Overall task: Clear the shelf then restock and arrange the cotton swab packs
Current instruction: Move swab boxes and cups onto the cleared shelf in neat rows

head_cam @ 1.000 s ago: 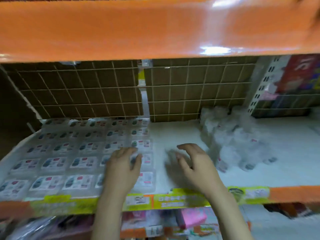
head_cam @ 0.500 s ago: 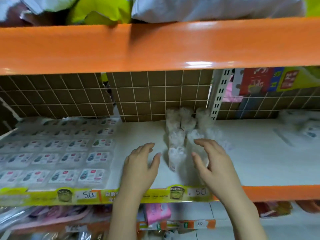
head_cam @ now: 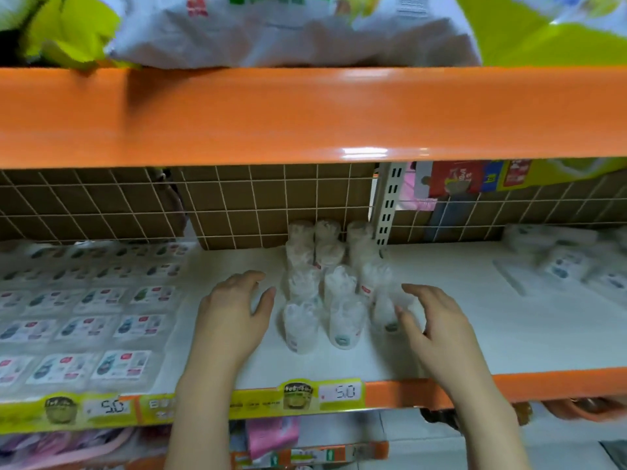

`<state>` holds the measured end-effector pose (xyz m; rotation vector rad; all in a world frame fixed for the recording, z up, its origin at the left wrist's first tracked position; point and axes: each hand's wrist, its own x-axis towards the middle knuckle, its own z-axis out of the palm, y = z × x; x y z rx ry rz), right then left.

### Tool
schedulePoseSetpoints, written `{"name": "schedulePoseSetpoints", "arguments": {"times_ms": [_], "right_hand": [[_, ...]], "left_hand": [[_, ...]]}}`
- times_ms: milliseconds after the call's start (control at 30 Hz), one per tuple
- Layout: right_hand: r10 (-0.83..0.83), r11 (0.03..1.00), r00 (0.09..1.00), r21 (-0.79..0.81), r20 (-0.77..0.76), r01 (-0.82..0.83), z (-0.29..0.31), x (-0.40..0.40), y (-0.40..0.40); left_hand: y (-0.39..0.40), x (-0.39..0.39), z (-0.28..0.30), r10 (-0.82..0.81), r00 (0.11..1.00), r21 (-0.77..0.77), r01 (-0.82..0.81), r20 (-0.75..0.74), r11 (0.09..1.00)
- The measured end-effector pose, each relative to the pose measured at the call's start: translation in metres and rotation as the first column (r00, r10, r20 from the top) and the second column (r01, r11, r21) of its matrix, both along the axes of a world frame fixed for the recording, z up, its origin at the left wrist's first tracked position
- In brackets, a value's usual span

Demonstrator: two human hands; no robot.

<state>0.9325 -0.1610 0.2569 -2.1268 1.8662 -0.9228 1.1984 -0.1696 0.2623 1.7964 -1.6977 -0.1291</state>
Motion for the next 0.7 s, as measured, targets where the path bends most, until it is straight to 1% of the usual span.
{"name": "schedulePoseSetpoints", "arguments": {"times_ms": [100, 200, 267, 333, 400, 467, 567, 633, 700], "right_hand": [[0.044, 0.998, 0.999, 0.049, -0.03, -0.043, -0.006, -0.033, -0.006], [0.115, 0.989, 0.992, 0.095, -0.058, -0.109, -0.008, -0.078, -0.013], [0.146, 0.98, 0.988, 0.148, -0.06, -0.135, -0.006, -0.119, -0.014], [0.129, 0.976, 0.991, 0.184, -0.043, -0.119, -0.005, -0.163, -0.01], [0.081, 0.977, 0.996, 0.201, -0.042, -0.071, -0.006, -0.208, -0.005], [0.041, 0.976, 0.997, 0.215, -0.072, -0.025, -0.011, -0.246, -0.002], [0.006, 0.967, 0.997, 0.253, -0.082, 0.015, -0.017, -0.285, 0.004], [0.011, 0.966, 0.997, 0.258, -0.081, 0.01, -0.021, -0.3, 0.005], [0.021, 0.967, 0.997, 0.255, -0.071, -0.002, -0.022, -0.308, 0.003]], "left_hand": [[-0.003, -0.034, 0.003, 0.012, 1.0, -0.013, -0.012, 0.008, 1.0], [-0.003, -0.076, 0.003, -0.007, 1.0, -0.082, 0.008, 0.006, 0.997], [-0.004, -0.109, 0.003, 0.026, 1.0, -0.129, -0.028, -0.016, 0.991], [-0.003, -0.149, 0.003, 0.039, 0.999, -0.155, -0.043, -0.032, 0.987], [-0.002, -0.196, 0.0, -0.019, 0.998, -0.141, 0.011, -0.055, 0.99], [0.004, -0.245, -0.007, -0.124, 0.99, -0.108, 0.116, -0.07, 0.987], [0.016, -0.301, -0.02, -0.269, 0.959, 0.065, 0.275, -0.088, 0.959], [0.018, -0.318, -0.026, -0.286, 0.956, 0.171, 0.292, -0.059, 0.941], [0.015, -0.321, -0.026, -0.256, 0.966, 0.24, 0.255, -0.027, 0.937]]}}
